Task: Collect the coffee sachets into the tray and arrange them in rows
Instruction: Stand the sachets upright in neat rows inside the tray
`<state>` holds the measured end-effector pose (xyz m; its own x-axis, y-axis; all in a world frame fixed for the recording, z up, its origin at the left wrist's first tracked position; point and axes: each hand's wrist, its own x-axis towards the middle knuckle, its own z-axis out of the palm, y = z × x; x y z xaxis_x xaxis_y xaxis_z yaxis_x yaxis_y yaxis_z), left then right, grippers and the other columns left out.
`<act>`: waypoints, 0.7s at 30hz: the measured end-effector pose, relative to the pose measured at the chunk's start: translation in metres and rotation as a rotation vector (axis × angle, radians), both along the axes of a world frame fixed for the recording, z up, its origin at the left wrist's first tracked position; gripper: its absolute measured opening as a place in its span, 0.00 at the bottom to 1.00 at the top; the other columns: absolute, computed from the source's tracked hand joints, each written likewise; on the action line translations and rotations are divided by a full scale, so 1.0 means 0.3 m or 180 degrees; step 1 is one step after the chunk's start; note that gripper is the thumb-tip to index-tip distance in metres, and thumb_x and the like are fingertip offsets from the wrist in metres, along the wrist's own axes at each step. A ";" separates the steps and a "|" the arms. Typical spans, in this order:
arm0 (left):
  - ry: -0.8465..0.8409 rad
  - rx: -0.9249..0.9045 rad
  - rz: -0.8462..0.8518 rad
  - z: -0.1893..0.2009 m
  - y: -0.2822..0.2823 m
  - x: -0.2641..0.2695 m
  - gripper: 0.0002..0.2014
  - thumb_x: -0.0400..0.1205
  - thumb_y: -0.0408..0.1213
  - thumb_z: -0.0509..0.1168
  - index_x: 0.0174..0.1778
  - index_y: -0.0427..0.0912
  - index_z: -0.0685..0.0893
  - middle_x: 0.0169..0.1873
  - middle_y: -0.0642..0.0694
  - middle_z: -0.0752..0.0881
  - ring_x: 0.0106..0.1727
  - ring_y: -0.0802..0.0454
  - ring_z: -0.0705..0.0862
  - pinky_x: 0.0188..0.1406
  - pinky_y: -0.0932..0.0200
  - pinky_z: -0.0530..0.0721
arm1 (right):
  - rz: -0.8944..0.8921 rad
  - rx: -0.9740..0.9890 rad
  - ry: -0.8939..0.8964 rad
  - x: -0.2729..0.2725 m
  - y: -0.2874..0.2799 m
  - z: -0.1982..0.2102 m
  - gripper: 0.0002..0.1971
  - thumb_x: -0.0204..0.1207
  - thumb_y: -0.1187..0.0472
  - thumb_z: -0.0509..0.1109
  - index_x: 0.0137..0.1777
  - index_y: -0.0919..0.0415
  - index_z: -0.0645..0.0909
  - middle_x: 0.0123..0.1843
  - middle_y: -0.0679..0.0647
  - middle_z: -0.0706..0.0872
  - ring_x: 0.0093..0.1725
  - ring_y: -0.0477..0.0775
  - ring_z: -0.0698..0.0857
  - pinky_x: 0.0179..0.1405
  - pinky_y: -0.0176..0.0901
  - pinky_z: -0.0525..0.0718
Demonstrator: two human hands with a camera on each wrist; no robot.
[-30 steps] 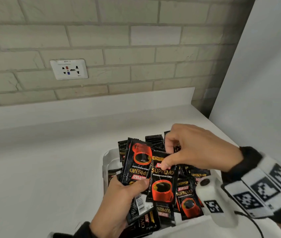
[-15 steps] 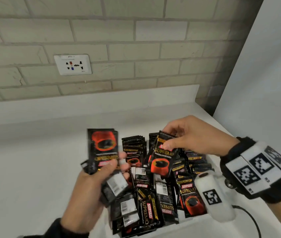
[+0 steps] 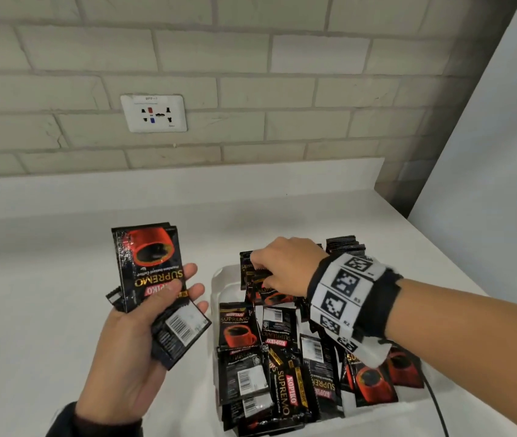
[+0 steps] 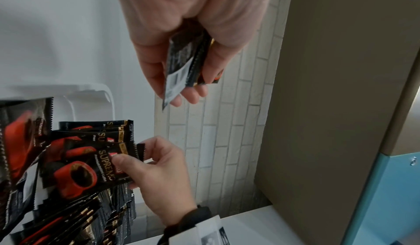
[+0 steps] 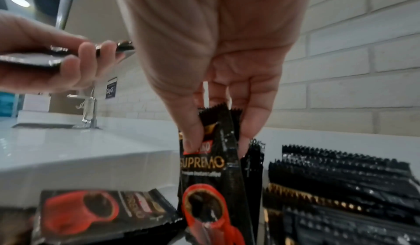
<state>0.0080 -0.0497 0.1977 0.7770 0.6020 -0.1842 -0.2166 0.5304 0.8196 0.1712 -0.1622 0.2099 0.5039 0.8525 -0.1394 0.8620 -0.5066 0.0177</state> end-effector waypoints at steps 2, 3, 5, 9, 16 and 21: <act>0.0049 -0.0020 0.0019 -0.005 0.004 -0.001 0.12 0.69 0.31 0.63 0.47 0.41 0.86 0.40 0.48 0.92 0.34 0.54 0.90 0.36 0.52 0.88 | 0.0077 -0.0095 -0.0111 0.000 0.012 -0.015 0.11 0.79 0.60 0.64 0.60 0.58 0.76 0.53 0.57 0.81 0.48 0.60 0.81 0.38 0.42 0.70; 0.0062 -0.0025 -0.0002 -0.006 0.005 -0.002 0.11 0.69 0.31 0.63 0.41 0.41 0.89 0.39 0.48 0.92 0.33 0.54 0.90 0.37 0.52 0.88 | 0.0086 -0.0119 -0.0154 0.002 0.015 -0.020 0.11 0.79 0.60 0.64 0.60 0.58 0.75 0.53 0.58 0.81 0.50 0.60 0.82 0.38 0.42 0.70; 0.0065 -0.0016 -0.0048 -0.003 0.003 -0.003 0.11 0.67 0.31 0.63 0.31 0.45 0.92 0.38 0.48 0.92 0.33 0.54 0.90 0.38 0.52 0.87 | 0.0091 -0.0184 -0.0247 0.007 0.017 -0.027 0.12 0.80 0.57 0.63 0.61 0.58 0.76 0.54 0.57 0.82 0.51 0.60 0.83 0.38 0.43 0.70; 0.0090 -0.0052 -0.0097 -0.001 -0.004 0.006 0.15 0.72 0.29 0.62 0.28 0.47 0.92 0.37 0.47 0.92 0.31 0.54 0.89 0.36 0.53 0.88 | 0.0163 -0.0404 -0.0504 0.022 0.022 -0.035 0.15 0.81 0.51 0.61 0.62 0.59 0.76 0.55 0.57 0.83 0.53 0.61 0.83 0.38 0.43 0.69; 0.0260 -0.0054 -0.0249 0.000 -0.009 0.015 0.10 0.67 0.31 0.64 0.34 0.40 0.91 0.35 0.45 0.91 0.29 0.53 0.89 0.36 0.53 0.87 | 0.0134 -0.0599 -0.0631 0.044 0.037 -0.035 0.20 0.81 0.43 0.56 0.54 0.59 0.80 0.50 0.54 0.85 0.53 0.57 0.82 0.50 0.46 0.70; 0.0330 -0.0097 -0.0243 -0.009 0.000 0.016 0.13 0.67 0.31 0.64 0.45 0.38 0.87 0.40 0.47 0.92 0.33 0.53 0.90 0.37 0.51 0.88 | 0.0166 -0.0627 -0.0765 0.048 0.033 -0.048 0.22 0.80 0.40 0.54 0.54 0.57 0.80 0.50 0.52 0.85 0.53 0.56 0.81 0.48 0.47 0.68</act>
<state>0.0130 -0.0496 0.1949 0.7962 0.5347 -0.2831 -0.0897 0.5671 0.8187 0.1857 -0.1523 0.1955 0.4986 0.8465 -0.1866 0.8460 -0.4283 0.3176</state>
